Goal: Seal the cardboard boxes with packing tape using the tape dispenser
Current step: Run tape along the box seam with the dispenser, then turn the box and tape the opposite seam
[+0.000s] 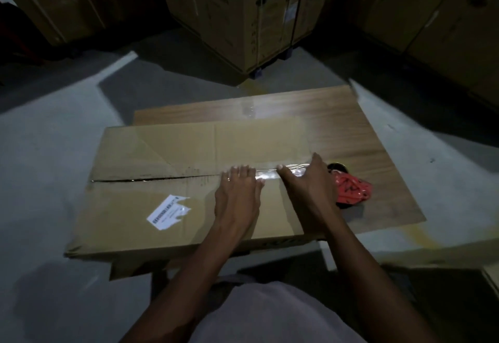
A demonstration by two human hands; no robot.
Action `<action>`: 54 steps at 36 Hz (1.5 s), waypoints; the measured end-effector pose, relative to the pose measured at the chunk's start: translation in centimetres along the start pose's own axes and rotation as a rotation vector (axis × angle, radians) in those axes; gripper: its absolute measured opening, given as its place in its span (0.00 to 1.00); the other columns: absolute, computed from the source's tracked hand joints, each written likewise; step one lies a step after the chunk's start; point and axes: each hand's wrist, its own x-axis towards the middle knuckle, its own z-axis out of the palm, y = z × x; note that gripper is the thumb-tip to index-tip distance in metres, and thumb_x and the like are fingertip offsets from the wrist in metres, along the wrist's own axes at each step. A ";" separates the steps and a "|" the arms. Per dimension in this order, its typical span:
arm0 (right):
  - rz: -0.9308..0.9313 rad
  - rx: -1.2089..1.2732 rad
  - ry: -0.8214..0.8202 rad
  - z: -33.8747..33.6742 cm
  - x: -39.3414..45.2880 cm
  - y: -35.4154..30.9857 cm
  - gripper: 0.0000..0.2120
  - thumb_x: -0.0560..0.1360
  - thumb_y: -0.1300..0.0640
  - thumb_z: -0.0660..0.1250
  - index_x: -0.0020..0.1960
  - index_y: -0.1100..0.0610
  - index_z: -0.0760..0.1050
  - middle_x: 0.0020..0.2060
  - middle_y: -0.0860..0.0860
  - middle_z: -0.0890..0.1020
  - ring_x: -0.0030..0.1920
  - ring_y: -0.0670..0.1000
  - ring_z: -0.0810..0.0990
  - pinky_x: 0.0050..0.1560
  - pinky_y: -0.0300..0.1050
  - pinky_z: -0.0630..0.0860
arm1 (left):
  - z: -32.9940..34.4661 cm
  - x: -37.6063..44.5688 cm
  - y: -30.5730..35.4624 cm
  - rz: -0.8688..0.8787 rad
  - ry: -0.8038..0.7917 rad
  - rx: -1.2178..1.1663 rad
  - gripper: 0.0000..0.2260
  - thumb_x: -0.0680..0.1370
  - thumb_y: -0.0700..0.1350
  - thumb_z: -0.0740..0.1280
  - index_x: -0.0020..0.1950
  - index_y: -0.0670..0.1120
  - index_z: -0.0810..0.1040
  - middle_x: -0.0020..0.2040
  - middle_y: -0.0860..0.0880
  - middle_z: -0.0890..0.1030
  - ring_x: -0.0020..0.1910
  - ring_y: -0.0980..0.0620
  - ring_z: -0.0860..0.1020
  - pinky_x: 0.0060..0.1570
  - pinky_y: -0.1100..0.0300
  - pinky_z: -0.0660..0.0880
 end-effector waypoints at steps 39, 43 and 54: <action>0.487 0.853 0.171 -2.2 -3.1 8.0 0.09 0.82 0.57 0.68 0.52 0.60 0.85 0.42 0.56 0.88 0.39 0.52 0.84 0.41 0.48 0.79 | -3.4 1.6 5.4 0.253 0.198 -0.354 0.17 0.83 0.59 0.61 0.50 0.52 0.86 0.42 0.49 0.86 0.43 0.45 0.83 0.40 0.54 0.78; 0.536 0.721 0.217 -0.8 -3.1 11.3 0.10 0.84 0.56 0.65 0.45 0.53 0.82 0.47 0.57 0.85 0.51 0.61 0.83 0.48 0.56 0.80 | -3.2 1.3 7.2 0.274 0.173 -0.384 0.15 0.83 0.58 0.61 0.52 0.52 0.85 0.43 0.50 0.86 0.44 0.46 0.83 0.42 0.51 0.79; 0.555 0.428 -0.135 1.4 0.6 17.3 0.14 0.80 0.48 0.70 0.54 0.60 0.80 0.48 0.57 0.81 0.46 0.55 0.79 0.44 0.47 0.75 | -2.1 0.0 12.0 0.206 0.211 -0.458 0.11 0.82 0.53 0.66 0.54 0.53 0.87 0.44 0.49 0.86 0.44 0.47 0.83 0.42 0.53 0.79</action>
